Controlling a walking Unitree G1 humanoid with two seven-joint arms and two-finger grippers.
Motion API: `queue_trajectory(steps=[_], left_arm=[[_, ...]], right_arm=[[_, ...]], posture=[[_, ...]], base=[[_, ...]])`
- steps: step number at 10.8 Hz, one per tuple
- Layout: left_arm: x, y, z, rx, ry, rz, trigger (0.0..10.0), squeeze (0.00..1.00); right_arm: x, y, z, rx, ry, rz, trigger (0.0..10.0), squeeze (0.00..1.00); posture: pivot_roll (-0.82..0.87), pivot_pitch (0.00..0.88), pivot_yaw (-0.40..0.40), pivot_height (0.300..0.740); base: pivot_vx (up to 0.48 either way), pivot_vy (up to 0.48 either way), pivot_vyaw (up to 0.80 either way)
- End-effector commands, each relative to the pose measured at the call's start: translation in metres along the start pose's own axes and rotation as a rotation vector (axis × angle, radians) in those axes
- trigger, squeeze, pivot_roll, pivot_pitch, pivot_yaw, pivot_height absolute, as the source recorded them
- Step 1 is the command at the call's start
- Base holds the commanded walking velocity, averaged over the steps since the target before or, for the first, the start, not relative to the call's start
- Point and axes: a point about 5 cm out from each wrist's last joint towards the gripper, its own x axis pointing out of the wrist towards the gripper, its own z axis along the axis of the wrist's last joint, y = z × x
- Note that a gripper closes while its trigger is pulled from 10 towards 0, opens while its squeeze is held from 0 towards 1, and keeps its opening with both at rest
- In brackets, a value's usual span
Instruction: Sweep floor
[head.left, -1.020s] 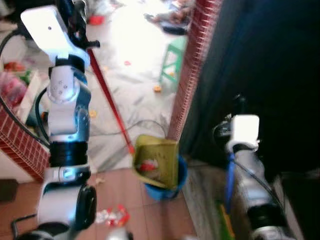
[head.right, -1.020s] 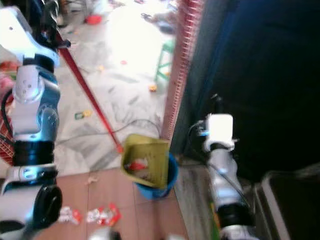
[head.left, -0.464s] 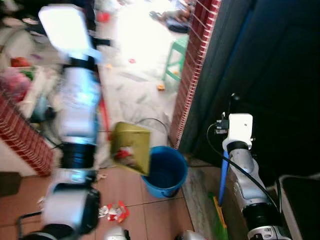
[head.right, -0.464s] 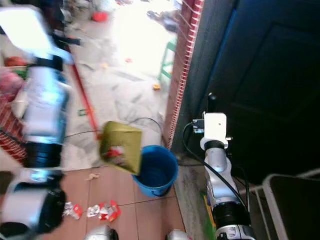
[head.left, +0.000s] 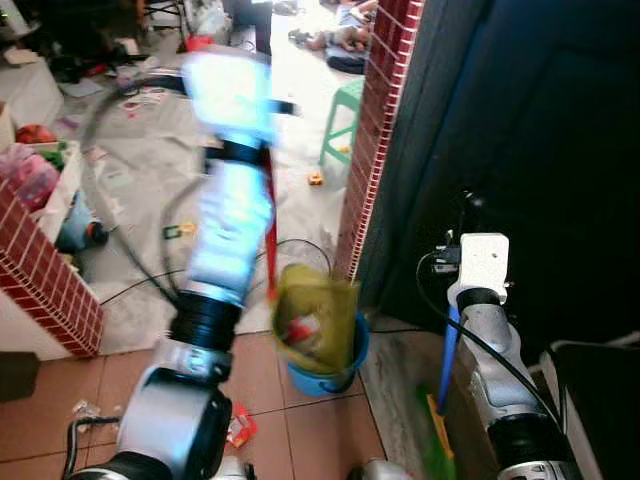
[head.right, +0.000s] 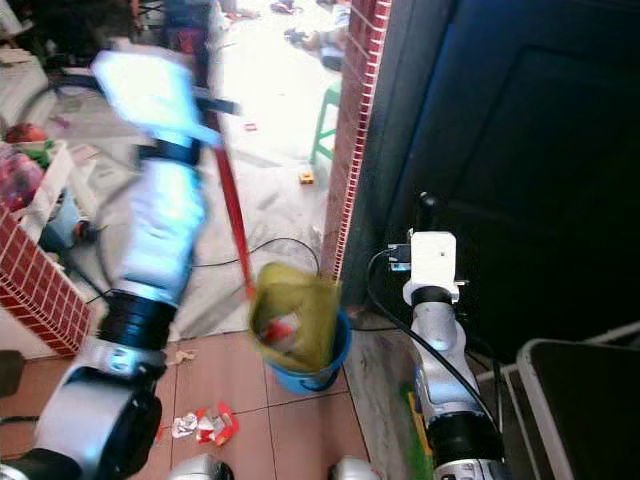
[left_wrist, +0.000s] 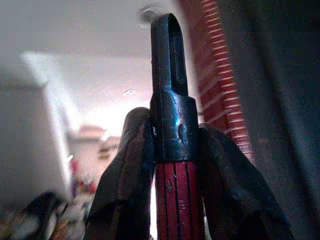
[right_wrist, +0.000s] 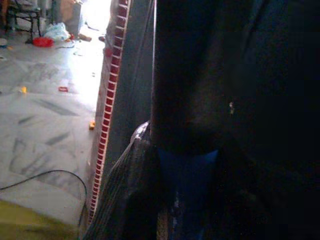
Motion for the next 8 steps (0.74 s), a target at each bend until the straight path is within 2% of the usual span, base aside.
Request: queue_trajectory(steps=[1,2,6,8], left_arm=[[0.003,-0.001,0.007,0.033,-0.064,-0.021,10.0,0.0],[0.001,0.0,0.005,0.076,-0.068,-0.02,10.0,0.0],[-0.002,-0.015,-0.001,0.098,-0.089,-0.028,10.0,0.0],[0.007,-0.014,-0.003,0.172,-0.104,0.018,10.0,0.0]], right_arm=[[0.003,-0.005,0.01,-0.012,-0.036,-0.015,10.0,0.0],[0.003,-0.005,0.01,-0.012,-0.036,-0.016,10.0,0.0],[0.003,-0.006,0.011,-0.015,-0.04,-0.013,10.0,0.0],[0.002,-0.007,0.012,-0.02,-0.043,-0.014,10.0,0.0]], posture=[[-0.12,0.0,-0.019,0.74],[-0.12,0.0,-0.019,0.74],[-0.14,0.0,-0.015,0.74],[-0.15,0.0,-0.015,0.74]], base=[[0.0,0.0,0.0],[0.0,0.0,0.0],[0.0,0.0,0.0],[0.0,0.0,0.0]])
